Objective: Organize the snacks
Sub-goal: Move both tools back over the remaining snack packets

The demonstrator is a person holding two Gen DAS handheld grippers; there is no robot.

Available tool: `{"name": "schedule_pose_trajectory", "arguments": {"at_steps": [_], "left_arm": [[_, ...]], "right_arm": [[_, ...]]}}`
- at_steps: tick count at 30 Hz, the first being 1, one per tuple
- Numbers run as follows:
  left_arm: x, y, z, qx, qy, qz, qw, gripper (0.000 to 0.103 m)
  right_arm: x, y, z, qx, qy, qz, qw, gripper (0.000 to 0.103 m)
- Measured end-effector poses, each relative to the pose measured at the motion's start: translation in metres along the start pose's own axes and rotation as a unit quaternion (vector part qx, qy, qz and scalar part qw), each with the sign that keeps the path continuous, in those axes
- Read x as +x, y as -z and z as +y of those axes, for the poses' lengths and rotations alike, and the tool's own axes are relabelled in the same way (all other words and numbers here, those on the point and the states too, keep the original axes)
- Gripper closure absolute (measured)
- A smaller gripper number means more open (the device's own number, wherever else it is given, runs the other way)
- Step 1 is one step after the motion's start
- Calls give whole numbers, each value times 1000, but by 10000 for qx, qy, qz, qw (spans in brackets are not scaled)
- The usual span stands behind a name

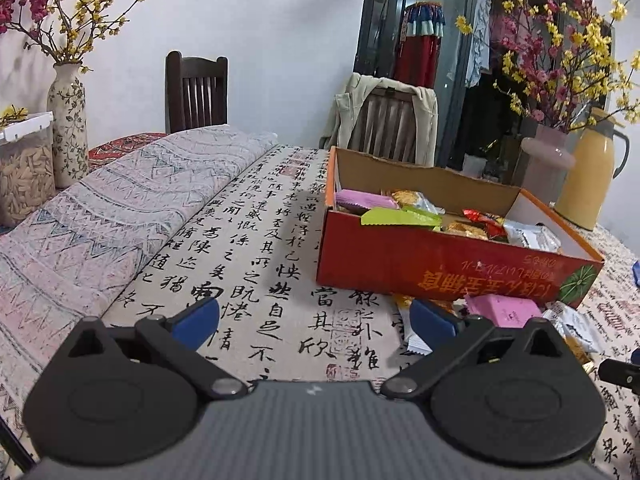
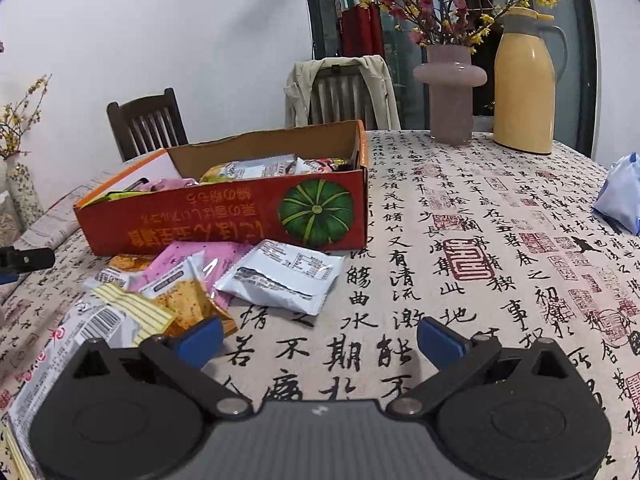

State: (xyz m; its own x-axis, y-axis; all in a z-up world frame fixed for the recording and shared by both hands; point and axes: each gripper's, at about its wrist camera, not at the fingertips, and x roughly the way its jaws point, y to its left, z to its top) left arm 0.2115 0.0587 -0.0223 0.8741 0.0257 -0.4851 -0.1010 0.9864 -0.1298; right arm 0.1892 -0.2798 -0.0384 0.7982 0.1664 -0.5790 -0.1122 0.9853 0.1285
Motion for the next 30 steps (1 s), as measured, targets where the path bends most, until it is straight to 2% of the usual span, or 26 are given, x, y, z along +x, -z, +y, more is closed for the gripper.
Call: {"name": "schedule_pose_trajectory", "arguments": {"at_steps": [10, 30], "left_arm": [[-2, 1, 3, -98, -9, -37, 9999, 0], [4, 2, 7, -207, 48, 160, 9996, 0]], "right_arm": [[-3, 1, -3, 104, -55, -89, 9999, 0], [-4, 2, -6, 220, -186, -145, 9995, 0]]}}
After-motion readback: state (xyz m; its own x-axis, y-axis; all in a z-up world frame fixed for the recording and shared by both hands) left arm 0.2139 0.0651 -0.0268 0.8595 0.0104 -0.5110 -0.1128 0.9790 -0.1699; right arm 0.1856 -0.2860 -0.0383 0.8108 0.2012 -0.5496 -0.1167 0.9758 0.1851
